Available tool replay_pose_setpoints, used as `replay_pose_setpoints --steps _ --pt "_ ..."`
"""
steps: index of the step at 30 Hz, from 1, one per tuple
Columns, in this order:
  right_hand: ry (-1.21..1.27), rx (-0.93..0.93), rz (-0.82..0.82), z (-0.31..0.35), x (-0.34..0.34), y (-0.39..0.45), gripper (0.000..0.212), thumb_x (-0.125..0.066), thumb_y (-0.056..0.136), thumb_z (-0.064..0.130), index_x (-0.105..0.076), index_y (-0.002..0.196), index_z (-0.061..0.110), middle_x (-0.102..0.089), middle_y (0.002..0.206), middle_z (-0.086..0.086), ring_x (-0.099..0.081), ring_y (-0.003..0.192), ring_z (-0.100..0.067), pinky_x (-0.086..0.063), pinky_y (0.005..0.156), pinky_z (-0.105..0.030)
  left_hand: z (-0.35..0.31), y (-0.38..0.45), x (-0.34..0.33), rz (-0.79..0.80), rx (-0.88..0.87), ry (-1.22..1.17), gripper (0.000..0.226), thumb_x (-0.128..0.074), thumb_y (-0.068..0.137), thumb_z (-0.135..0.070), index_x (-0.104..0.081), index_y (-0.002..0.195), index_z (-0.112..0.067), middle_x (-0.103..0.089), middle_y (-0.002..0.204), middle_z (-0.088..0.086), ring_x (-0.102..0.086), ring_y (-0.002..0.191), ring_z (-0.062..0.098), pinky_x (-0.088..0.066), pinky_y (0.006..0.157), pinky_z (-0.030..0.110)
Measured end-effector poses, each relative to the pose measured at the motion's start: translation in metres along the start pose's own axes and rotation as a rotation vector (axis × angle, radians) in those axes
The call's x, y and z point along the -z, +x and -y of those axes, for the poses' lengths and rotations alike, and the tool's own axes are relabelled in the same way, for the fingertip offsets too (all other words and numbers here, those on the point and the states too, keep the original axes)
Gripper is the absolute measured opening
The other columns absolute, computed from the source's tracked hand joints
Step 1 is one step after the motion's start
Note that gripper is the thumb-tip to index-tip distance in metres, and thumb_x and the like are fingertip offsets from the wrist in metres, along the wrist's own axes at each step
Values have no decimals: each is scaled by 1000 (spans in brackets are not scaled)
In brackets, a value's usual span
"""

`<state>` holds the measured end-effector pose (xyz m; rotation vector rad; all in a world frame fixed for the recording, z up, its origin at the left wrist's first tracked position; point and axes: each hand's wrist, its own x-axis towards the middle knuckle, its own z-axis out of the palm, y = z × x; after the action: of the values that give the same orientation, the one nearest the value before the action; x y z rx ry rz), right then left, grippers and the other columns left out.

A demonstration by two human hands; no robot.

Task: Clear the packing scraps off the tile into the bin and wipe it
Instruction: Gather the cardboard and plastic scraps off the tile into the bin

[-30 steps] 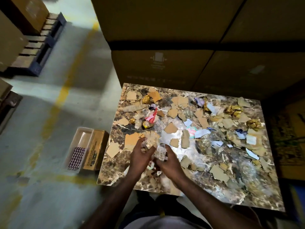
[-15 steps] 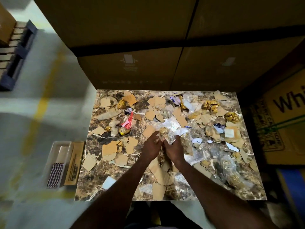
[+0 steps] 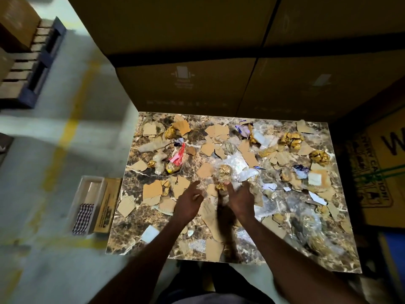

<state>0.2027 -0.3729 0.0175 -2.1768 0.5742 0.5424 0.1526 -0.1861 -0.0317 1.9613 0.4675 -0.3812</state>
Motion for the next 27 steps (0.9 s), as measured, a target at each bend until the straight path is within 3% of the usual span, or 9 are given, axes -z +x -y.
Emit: replay_pose_setpoints --steps 3,6,8,11,16,18,20,23,27 --pt "-17 56 -72 -4 4 -8 62 -57 108 45 -39 150 3 -70 122 -23 -67 114 -44 -52 87 -43 15 -13 20 -76 8 -39 36 -68 104 -17 -66 138 -25 -78 109 -6 -74 98 14 -52 78 14" --pt "-56 136 -111 -5 2 -19 38 -60 106 39 -46 132 17 -74 110 -17 -71 99 -40 -57 80 -42 36 -20 39 -144 60 -73 27 -68 101 -18 -71 120 -38 -73 81 -8 -71 79 21 -56 71 27" --pt "-118 246 -97 -1 -5 -28 19 -60 103 35 -46 115 28 -71 86 -6 -69 78 -32 -56 65 -40 45 -21 54 -188 98 -112 21 -70 98 -28 -74 116 -38 -78 90 -4 -75 87 21 -63 81 39" --pt "-212 431 24 19 -26 -40 13 -61 102 25 -49 101 30 -65 72 2 -61 64 -19 -40 50 -32 43 -13 75 -257 78 -155 20 -69 95 -37 -75 113 -33 -81 95 -6 -76 89 20 -62 82 41" --pt "-206 510 170 72 -78 -38 14 -64 100 14 -56 104 24 -66 76 0 -58 60 -15 -32 47 -28 23 17 115 -404 69 -111 23 -69 96 -8 -76 115 -19 -78 99 1 -73 86 20 -55 77 31" --pt "-140 463 211 93 -99 -29 19 -66 98 9 -59 110 23 -68 85 -1 -64 68 -17 -37 51 -28 21 33 131 -425 92 -55 27 -69 94 -9 -75 118 -18 -78 99 6 -72 87 23 -48 72 27" --pt "-122 429 222 110 -119 -17 31 -67 98 8 -61 126 18 -69 102 -5 -69 91 -26 -40 62 -27 23 51 147 -419 105 -21 32 -68 91 -6 -73 121 -15 -78 100 9 -74 88 28 -48 68 25" --pt "-184 430 200 124 -146 2 56 -69 97 10 -51 149 19 -58 131 -13 -62 116 -33 -45 82 -29 31 80 164 -372 110 85 55 -78 84 -9 -65 136 -20 -75 118 11 -77 90 34 -64 72 42" --pt "-273 464 188 132 -176 24 73 -78 92 19 -45 157 30 -50 144 -13 -59 125 -38 -55 97 -43 43 108 172 -176 94 228 95 -84 75 -11 -44 160 -28 -62 142 20 -73 107 41 -65 85 53"
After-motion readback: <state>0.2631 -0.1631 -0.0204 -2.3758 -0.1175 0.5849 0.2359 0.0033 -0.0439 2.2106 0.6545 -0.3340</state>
